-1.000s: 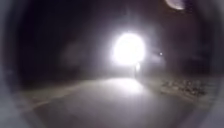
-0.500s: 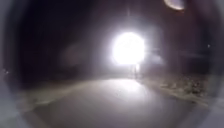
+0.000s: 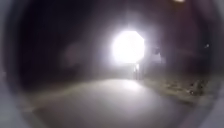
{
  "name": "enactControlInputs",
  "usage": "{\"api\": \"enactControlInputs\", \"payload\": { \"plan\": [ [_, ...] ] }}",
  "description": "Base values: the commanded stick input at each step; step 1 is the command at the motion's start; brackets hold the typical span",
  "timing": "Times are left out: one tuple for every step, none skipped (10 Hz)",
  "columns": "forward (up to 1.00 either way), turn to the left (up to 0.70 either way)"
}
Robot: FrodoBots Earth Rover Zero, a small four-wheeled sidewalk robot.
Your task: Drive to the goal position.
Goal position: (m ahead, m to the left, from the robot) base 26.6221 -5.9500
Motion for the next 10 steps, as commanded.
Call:
{"api": "enactControlInputs", "payload": {
  "plan": [
    [1.00, 0.00],
    [1.00, 0.00],
    [1.00, 0.00],
    [1.00, 0.00],
    [1.00, 0.00],
    [1.00, 0.00],
    [1.00, 0.00],
    [1.00, 0.00],
    [1.00, -0.03],
    [1.00, -0.04]
  ]
}}
